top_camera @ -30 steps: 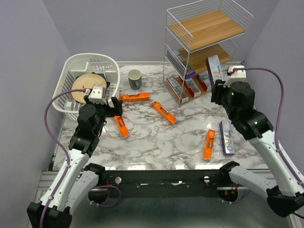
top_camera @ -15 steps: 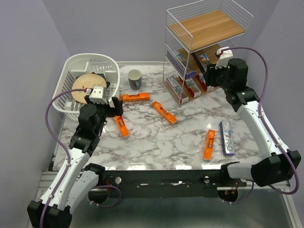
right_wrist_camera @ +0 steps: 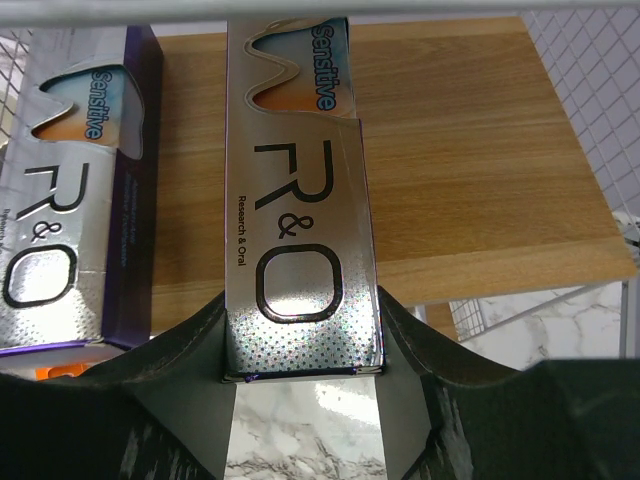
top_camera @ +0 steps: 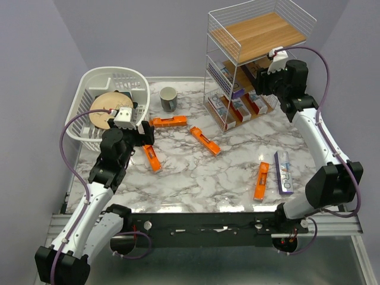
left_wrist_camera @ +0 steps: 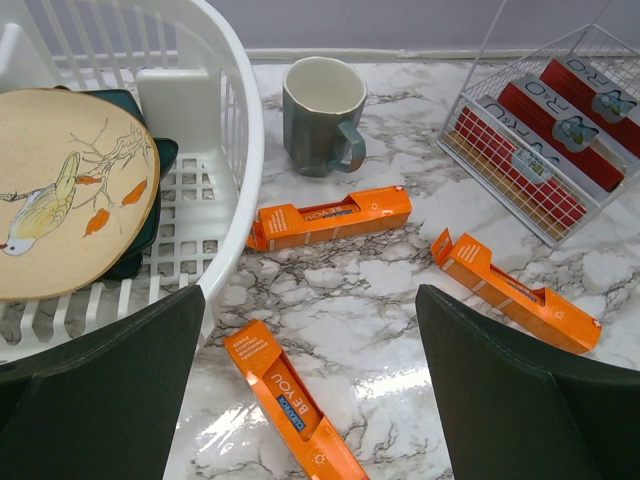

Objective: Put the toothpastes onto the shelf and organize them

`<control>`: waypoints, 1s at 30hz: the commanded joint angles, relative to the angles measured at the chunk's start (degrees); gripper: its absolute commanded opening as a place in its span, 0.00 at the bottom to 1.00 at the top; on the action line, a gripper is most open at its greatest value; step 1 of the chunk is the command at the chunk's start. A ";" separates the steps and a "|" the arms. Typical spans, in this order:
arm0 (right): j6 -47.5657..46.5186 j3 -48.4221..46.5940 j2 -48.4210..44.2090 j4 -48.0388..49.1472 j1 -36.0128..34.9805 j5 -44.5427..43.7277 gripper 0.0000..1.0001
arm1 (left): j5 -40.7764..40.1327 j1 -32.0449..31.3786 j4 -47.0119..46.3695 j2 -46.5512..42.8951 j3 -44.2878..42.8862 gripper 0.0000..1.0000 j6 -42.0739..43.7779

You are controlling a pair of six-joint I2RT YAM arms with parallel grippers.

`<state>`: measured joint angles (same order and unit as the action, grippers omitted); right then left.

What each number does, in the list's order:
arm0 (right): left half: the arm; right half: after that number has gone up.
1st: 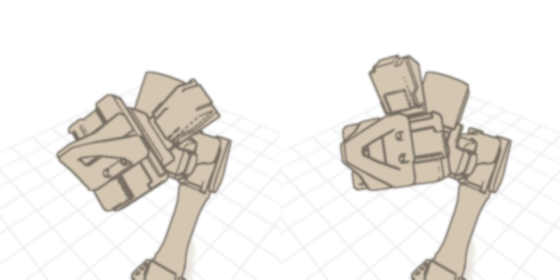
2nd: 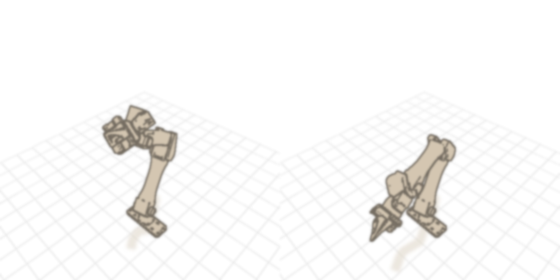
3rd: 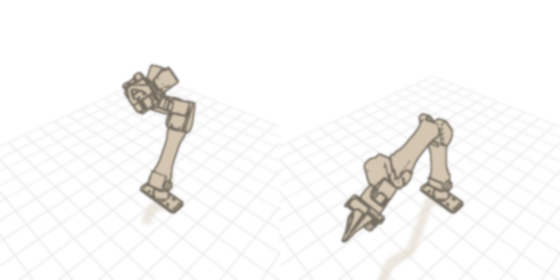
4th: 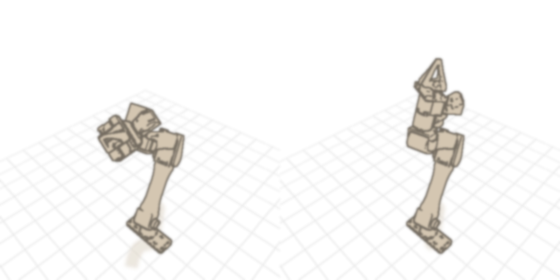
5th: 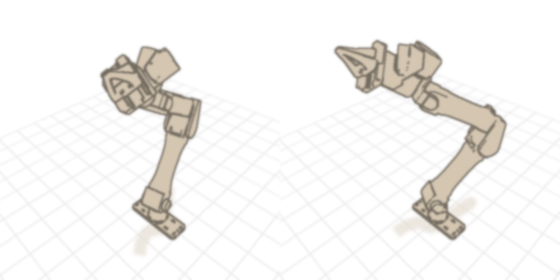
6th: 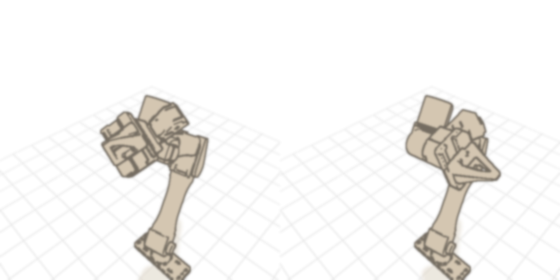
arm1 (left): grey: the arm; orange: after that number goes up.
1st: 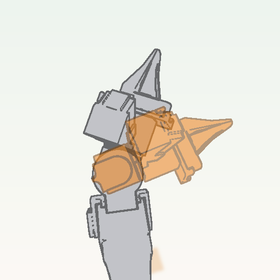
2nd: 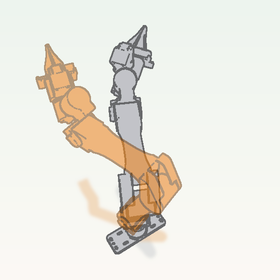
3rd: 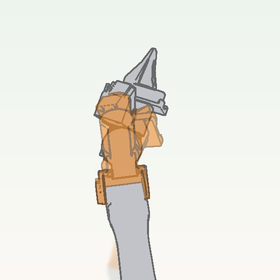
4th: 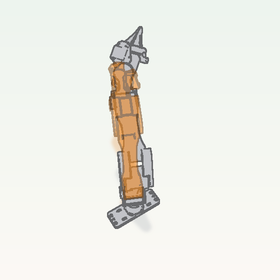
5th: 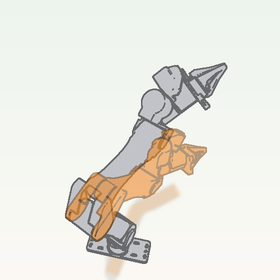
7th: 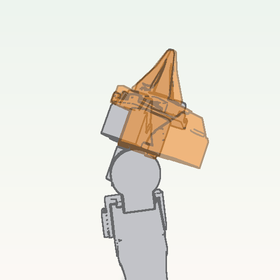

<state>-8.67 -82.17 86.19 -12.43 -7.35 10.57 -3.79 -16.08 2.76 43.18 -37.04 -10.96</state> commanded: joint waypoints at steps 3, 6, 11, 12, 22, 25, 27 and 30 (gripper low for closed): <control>-0.12 -2.12 2.66 3.72 0.67 3.85 0.49 | 1.59 0.26 -0.04 1.03 -1.37 0.99 0.68; 0.05 -1.33 2.93 3.55 0.76 3.49 0.51 | 2.03 0.26 -0.04 1.38 -1.55 0.99 0.68; 1.37 -1.32 3.37 3.02 0.76 4.46 0.52 | 1.86 0.26 -0.04 1.29 -1.46 0.99 0.68; 1.63 -1.41 3.45 2.85 0.76 4.55 0.52 | 2.03 0.26 -0.04 1.29 -1.55 0.99 0.68; 3.48 -2.46 4.69 1.35 0.76 3.76 0.63 | 1.86 0.26 0.14 0.94 -1.55 0.99 0.68; 3.66 -2.56 4.77 1.35 0.76 3.41 0.67 | 1.95 0.26 0.05 0.94 -1.55 0.99 0.68; 4.09 -2.64 4.60 1.35 0.76 3.58 0.69 | 2.03 0.26 0.05 0.86 -1.55 0.99 0.68; 4.62 -2.29 4.16 1.96 0.76 3.06 0.68 | 2.04 0.26 0.14 0.77 -1.46 0.99 0.68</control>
<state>-5.39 -82.67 90.15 -12.05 -7.01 14.26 -2.90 -16.08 2.79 44.56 -37.06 -10.76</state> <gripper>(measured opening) 0.688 0.992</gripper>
